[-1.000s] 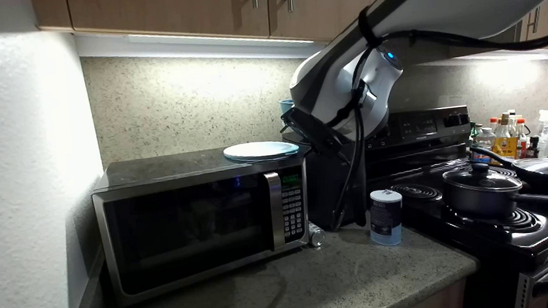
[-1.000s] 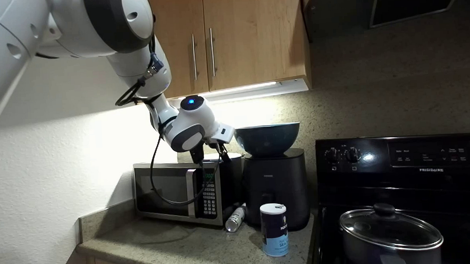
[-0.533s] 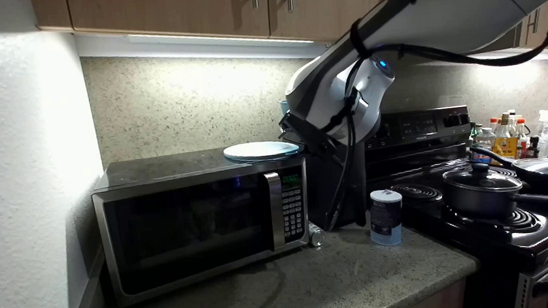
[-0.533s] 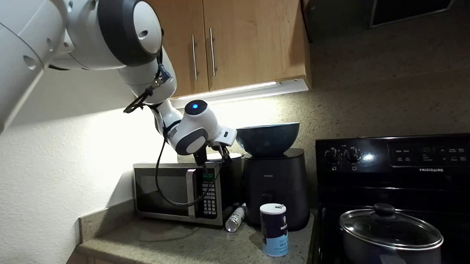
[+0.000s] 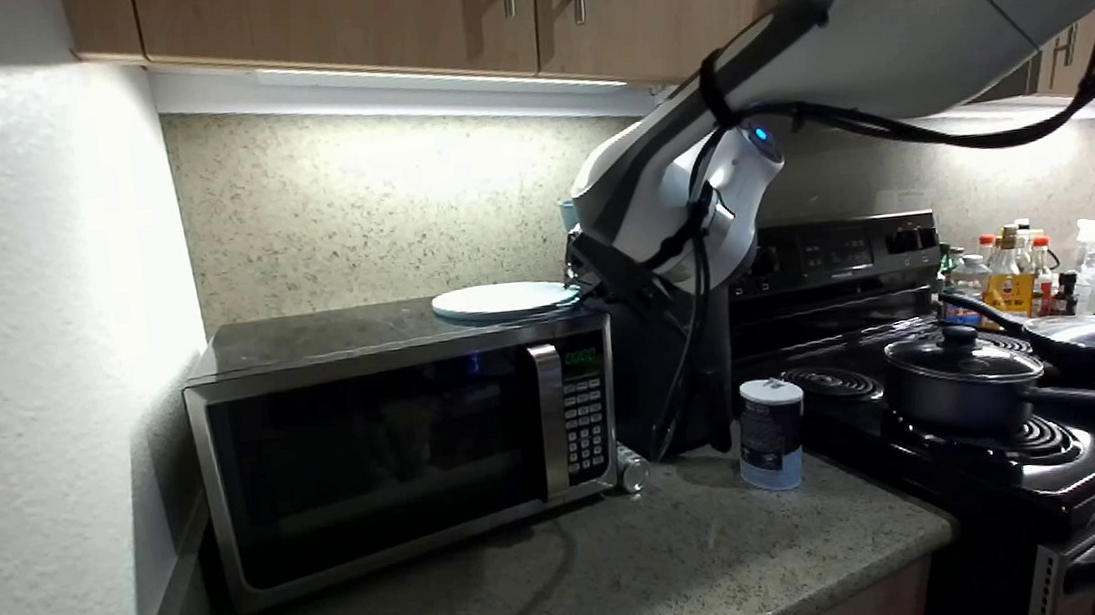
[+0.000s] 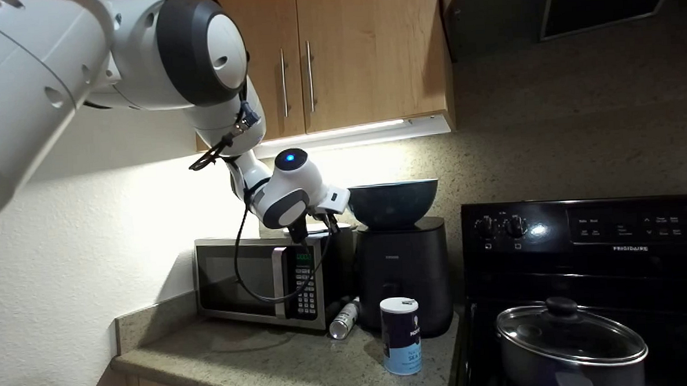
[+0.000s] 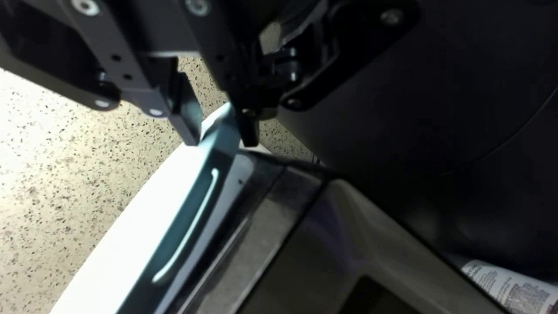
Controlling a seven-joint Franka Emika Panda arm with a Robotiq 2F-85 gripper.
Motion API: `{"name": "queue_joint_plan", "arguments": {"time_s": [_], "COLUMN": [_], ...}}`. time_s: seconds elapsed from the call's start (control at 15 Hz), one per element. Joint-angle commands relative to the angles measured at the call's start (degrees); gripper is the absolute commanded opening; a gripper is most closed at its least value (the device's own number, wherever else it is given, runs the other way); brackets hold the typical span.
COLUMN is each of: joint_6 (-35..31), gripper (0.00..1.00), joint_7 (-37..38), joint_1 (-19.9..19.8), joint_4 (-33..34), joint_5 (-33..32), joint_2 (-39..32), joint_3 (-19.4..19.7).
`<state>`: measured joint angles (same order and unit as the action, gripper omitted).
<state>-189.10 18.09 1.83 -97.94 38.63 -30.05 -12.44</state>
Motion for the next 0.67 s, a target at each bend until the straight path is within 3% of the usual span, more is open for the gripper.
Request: {"name": "queue_joint_plan", "arguments": {"time_s": [0.0,0.07,0.27,0.53,0.6], "joint_6": [-1.6,-1.9,-4.3,-13.6,-10.1], "gripper": [0.08,0.11,0.07,0.09,0.08], "joint_7": [-1.4,-1.4,-1.6,0.2,1.3], "joint_1": [-2.2,-2.6,-4.2,-7.4,-3.3], "joint_4": [1.2,1.4,1.4,-0.4,4.0], "joint_5": [-1.4,-1.7,-2.9,-5.9,-5.8], "joint_2": [-0.6,-0.4,0.9,4.9,6.7], "joint_3": [-3.1,-3.7,-6.8,-12.3,-6.2]}}
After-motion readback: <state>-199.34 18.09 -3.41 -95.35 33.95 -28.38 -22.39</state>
